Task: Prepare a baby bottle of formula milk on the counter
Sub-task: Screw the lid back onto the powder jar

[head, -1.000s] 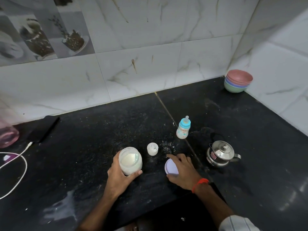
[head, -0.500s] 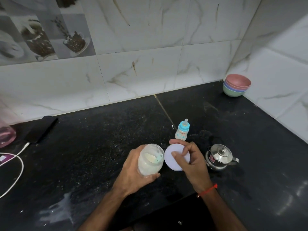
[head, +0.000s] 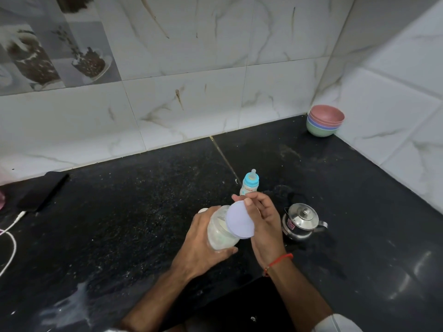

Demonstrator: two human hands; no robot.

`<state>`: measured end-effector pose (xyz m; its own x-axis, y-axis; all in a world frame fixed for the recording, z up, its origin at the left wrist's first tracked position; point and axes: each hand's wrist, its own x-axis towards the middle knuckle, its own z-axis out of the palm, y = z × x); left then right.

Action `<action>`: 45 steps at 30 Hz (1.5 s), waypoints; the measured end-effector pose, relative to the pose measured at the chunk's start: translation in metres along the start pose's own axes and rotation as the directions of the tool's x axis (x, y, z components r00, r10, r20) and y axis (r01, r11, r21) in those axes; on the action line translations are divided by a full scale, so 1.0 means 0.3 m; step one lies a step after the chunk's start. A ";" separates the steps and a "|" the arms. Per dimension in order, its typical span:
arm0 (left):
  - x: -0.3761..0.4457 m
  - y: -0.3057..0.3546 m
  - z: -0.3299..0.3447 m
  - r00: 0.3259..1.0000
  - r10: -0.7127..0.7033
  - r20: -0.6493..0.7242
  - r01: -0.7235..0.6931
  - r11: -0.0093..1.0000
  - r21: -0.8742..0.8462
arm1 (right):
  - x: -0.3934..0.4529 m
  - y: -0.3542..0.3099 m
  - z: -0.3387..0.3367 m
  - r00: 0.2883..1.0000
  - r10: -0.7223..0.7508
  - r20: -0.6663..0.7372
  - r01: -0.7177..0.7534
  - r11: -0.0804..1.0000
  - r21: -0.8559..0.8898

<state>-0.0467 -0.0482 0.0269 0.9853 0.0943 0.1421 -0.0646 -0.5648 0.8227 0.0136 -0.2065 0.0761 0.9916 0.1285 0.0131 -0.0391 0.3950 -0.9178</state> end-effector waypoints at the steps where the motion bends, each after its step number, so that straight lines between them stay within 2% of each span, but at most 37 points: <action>1: 0.000 0.009 0.004 1.000 0.004 -0.003 -0.004 1.000 -0.015 | 0.004 0.009 -0.001 0.999 -0.036 0.003 0.037 0.994 -0.098; 3: 0.001 0.026 0.008 1.000 0.008 -0.004 -0.008 0.999 -0.033 | 0.018 0.024 -0.011 0.996 -0.086 -0.003 0.083 0.969 -0.234; 9: 0.012 0.052 0.008 0.995 0.030 0.091 -0.033 0.999 0.024 | 0.037 0.028 -0.021 0.991 -0.112 0.076 0.134 0.896 -0.424; 14: 0.015 0.059 0.012 0.991 0.003 0.133 -0.010 0.999 0.047 | 0.048 0.022 -0.039 0.972 -0.151 0.181 0.232 0.747 -0.623; 18: 0.013 0.068 0.014 0.983 0.021 0.184 -0.039 0.995 0.097 | 0.037 0.014 -0.049 0.907 -0.260 0.331 0.421 0.587 -0.692; 20: 0.016 0.076 0.007 0.980 0.031 0.195 -0.050 0.995 0.091 | 0.038 -0.011 -0.054 0.919 -0.211 0.334 0.389 0.629 -0.673; 22: 0.018 0.084 -0.001 0.983 0.035 0.178 -0.050 0.996 0.076 | 0.047 -0.058 -0.081 0.924 -0.085 0.372 0.333 0.656 -0.677; 23: 0.020 0.084 -0.002 0.987 0.028 0.158 -0.040 0.997 0.069 | 0.053 -0.086 -0.103 0.896 -0.024 0.444 0.358 0.629 -0.690; 25: 0.022 0.083 -0.008 0.992 -0.009 0.123 0.002 0.998 0.057 | 0.068 -0.134 -0.150 0.785 0.120 0.608 0.463 0.538 -0.704; 27: 0.023 0.079 -0.014 0.992 -0.031 0.122 0.022 0.997 0.073 | 0.083 -0.164 -0.183 0.687 0.222 0.692 0.542 0.477 -0.692; 29: 0.023 0.083 -0.019 0.990 -0.021 0.140 0.008 0.996 0.094 | 0.092 -0.179 -0.196 0.666 0.218 0.713 0.564 0.479 -0.673; 30: 0.021 0.086 -0.019 0.990 -0.008 0.140 -0.006 0.995 0.102 | 0.089 -0.186 -0.192 0.685 0.206 0.699 0.552 0.479 -0.682; 32: 0.017 0.095 -0.017 0.991 0.018 0.132 -0.034 0.993 0.117 | 0.069 -0.192 -0.162 0.787 0.146 0.600 0.500 0.419 -0.758; 35: 0.016 0.107 -0.010 0.985 0.082 0.155 -0.102 0.986 0.130 | 0.052 -0.185 -0.122 0.942 0.062 0.328 0.313 0.183 -0.932; 36: 0.016 0.111 -0.010 0.982 0.093 0.166 -0.115 0.986 0.122 | 0.051 -0.191 -0.124 0.963 0.046 0.267 0.262 0.099 -0.960; 37: 0.016 0.115 -0.013 0.980 0.097 0.172 -0.118 0.986 0.114 | 0.052 -0.200 -0.138 0.965 0.012 0.262 0.262 0.044 -0.964; 38: 0.016 0.117 -0.019 0.981 0.095 0.169 -0.114 0.988 0.105 | 0.053 -0.210 -0.156 0.947 -0.024 0.321 0.321 0.045 -0.946; 39: 0.016 0.119 -0.027 0.983 0.086 0.160 -0.102 0.991 0.091 | 0.057 -0.222 -0.175 0.906 -0.028 0.422 0.423 0.096 -0.901; 41: 0.016 0.121 -0.041 0.987 0.057 0.148 -0.067 0.996 0.063 | 0.063 -0.247 -0.207 0.765 0.113 0.634 0.581 0.306 -0.754; 42: 0.017 0.122 -0.047 0.986 0.053 0.155 -0.063 0.996 0.059 | 0.063 -0.252 -0.216 0.712 0.183 0.678 0.576 0.400 -0.713; 43: 0.015 0.122 -0.050 0.984 0.058 0.171 -0.070 0.995 0.066 | 0.060 -0.244 -0.223 0.699 0.219 0.681 0.548 0.448 -0.707; 44: 0.012 0.120 -0.052 0.979 0.069 0.192 -0.085 0.993 0.078 | 0.047 -0.232 -0.217 0.739 0.217 0.638 0.507 0.445 -0.738; 45: 0.008 0.119 -0.052 0.973 0.082 0.214 -0.102 0.991 0.087 | 0.032 -0.219 -0.200 0.810 0.197 0.553 0.449 0.400 -0.799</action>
<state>-0.0491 -0.0554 0.0652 0.9877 -0.1295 0.0879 -0.1510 -0.6404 0.7531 0.0332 -0.2859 0.1128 0.7273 0.6845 0.0493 0.5276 -0.5118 -0.6780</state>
